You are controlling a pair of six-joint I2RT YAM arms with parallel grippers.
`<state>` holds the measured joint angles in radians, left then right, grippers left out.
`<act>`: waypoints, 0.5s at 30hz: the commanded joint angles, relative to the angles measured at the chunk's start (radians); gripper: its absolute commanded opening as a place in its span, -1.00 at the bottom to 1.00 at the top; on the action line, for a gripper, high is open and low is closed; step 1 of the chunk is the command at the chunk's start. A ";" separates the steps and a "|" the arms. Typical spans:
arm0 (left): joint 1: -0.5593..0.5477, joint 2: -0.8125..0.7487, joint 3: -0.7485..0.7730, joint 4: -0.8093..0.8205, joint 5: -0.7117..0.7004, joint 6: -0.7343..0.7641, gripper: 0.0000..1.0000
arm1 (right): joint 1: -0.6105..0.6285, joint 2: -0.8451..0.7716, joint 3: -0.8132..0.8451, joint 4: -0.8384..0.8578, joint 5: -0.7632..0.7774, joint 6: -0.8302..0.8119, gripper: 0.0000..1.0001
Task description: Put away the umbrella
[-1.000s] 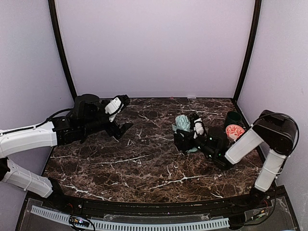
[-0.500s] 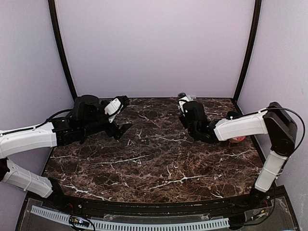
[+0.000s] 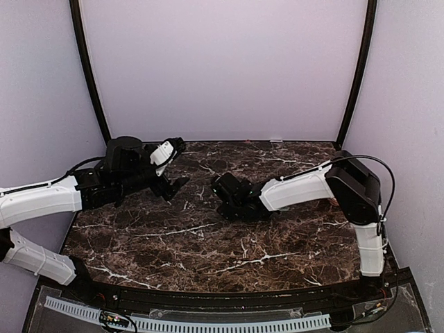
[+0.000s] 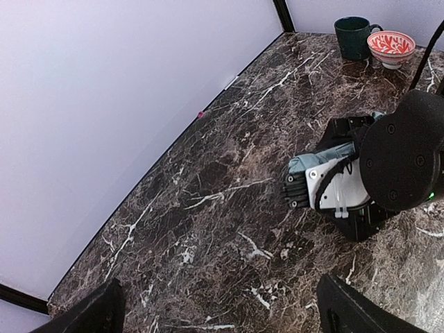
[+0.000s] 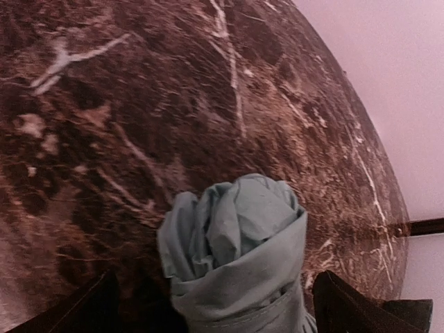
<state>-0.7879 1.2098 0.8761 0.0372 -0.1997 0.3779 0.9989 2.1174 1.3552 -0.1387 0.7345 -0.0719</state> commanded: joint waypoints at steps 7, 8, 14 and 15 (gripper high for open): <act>0.009 0.008 -0.002 -0.006 0.031 0.009 0.98 | 0.018 -0.275 0.062 -0.281 -0.793 -0.126 0.99; 0.009 0.009 -0.002 -0.006 0.032 0.009 0.98 | 0.003 -0.307 0.061 -0.302 -0.846 -0.141 0.99; 0.009 0.014 -0.002 -0.008 0.039 0.013 0.98 | -0.178 -0.331 0.056 -0.342 -0.895 -0.025 0.93; 0.009 0.014 -0.002 -0.010 0.040 0.013 0.98 | -0.202 -0.313 0.063 -0.358 -0.901 -0.004 0.91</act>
<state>-0.7872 1.2247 0.8761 0.0349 -0.1734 0.3820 0.9138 1.7428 1.4143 -0.4198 -0.0856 -0.1555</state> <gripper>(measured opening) 0.988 0.969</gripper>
